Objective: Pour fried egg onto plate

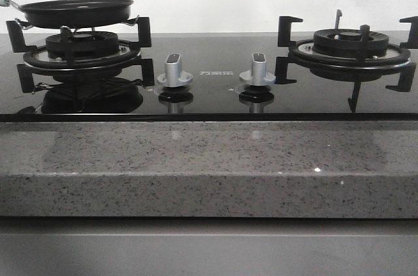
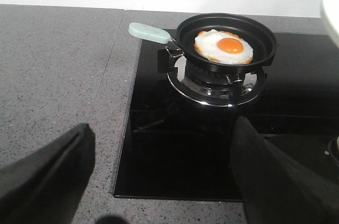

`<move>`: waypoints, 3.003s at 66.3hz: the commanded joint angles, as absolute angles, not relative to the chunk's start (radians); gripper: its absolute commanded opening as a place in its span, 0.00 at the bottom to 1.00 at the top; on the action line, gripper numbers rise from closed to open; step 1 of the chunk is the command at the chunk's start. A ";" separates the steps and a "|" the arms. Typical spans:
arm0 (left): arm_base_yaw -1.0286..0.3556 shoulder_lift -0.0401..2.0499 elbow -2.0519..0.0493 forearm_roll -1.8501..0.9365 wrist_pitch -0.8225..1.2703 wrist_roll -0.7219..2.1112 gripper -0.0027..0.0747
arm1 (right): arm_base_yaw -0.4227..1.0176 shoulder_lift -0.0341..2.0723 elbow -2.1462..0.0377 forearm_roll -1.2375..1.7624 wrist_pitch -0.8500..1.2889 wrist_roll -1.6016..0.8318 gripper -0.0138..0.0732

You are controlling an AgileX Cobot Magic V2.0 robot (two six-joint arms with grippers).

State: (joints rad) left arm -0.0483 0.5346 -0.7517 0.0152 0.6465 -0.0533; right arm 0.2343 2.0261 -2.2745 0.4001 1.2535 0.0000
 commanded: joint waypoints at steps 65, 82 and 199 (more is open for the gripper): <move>-0.052 0.545 -0.788 0.008 0.567 -0.059 0.72 | 0.336 1.515 -1.301 0.377 0.699 -0.041 0.08; -0.052 0.545 -0.788 0.008 0.567 -0.059 0.72 | 0.336 1.515 -1.301 0.377 0.696 -0.041 0.08; 0.117 1.292 -1.321 -0.203 1.005 0.130 0.73 | 0.336 1.515 -1.301 0.377 0.697 -0.041 0.08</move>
